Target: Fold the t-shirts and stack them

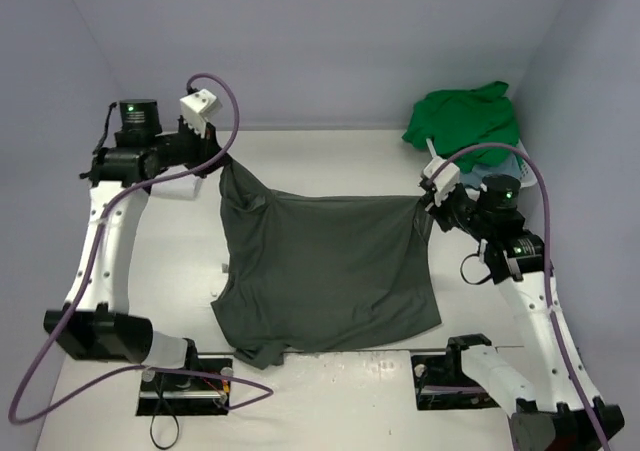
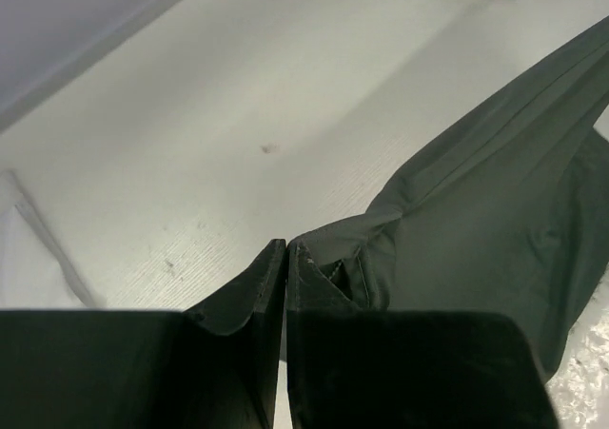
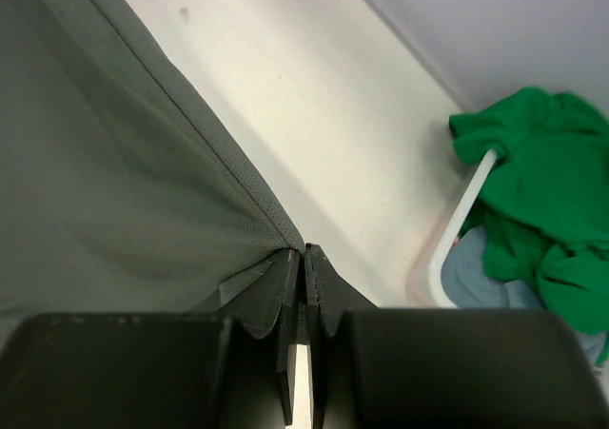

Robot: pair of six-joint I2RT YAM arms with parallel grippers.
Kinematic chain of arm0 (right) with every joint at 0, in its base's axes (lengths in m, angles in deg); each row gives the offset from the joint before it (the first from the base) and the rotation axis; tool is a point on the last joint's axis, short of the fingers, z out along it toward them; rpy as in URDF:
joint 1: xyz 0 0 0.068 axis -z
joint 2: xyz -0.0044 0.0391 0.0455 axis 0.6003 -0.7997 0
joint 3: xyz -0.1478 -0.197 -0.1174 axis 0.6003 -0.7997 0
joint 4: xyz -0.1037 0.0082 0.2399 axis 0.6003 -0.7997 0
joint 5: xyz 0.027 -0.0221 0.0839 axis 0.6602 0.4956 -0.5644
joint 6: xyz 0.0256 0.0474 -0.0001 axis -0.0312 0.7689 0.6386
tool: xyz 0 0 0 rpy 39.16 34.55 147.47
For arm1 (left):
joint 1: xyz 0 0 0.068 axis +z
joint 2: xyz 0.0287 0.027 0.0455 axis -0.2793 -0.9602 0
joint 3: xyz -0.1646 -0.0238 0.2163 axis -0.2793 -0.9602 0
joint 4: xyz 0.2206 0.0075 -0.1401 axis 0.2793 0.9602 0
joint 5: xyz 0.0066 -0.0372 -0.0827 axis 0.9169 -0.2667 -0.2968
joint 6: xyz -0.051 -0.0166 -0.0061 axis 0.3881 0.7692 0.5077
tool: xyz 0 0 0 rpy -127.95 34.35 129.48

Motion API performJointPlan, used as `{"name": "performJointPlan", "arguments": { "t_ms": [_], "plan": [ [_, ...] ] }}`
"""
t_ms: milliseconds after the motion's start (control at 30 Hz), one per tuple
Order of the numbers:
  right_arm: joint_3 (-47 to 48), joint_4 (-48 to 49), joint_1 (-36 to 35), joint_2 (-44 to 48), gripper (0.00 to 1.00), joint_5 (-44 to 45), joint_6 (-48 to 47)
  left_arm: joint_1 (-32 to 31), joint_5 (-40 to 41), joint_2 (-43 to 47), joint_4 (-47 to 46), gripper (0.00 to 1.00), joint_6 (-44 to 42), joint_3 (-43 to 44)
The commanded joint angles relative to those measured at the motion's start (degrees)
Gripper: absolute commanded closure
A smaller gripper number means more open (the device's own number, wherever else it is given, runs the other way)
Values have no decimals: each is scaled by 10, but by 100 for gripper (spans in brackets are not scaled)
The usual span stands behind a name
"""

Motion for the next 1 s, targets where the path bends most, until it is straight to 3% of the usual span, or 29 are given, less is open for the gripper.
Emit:
{"name": "performJointPlan", "arguments": {
  "t_ms": [0, 33, 300, 400, 667, 967],
  "plan": [
    [-6, 99, -1, -35, 100, 21, -24, -8, 12, -36, -84, 100, -29, 4],
    [-18, 126, 0, -84, 100, 36, -30, -15, 40, -77, -110, 100, -39, 6],
    [-35, 244, 4, -210, 100, 64, -23, -47, 153, -201, -191, 100, -32, 40],
    [-21, 247, 6, -228, 100, 49, -13, -48, 142, -222, -187, 100, -12, 71],
    [45, 182, 7, -90, 100, 49, 36, -55, 127, -84, -121, 100, 30, 150],
    [88, 93, 6, 59, 100, 66, 66, -50, 106, 87, -3, 100, 76, 319]
  ]
}}
